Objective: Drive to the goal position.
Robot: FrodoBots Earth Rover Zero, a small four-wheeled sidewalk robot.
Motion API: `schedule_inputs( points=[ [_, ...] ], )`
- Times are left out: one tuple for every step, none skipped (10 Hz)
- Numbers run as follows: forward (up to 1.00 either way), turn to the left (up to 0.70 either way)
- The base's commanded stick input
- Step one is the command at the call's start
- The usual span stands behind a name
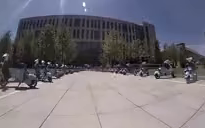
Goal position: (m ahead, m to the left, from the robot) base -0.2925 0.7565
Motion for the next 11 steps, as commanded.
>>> schedule_inputs(
  points=[
    [0.54, 0.0],
    [0.53, 0.0],
    [0.53, 0.0],
    [0.54, 0.0],
    [0.54, 0.0],
    [0.54, 0.0],
    [0.53, 0.0],
    [0.54, 0.0],
    [0.54, 0.0],
    [0.54, 0.0],
    [0.54, 0.0]
  ],
)
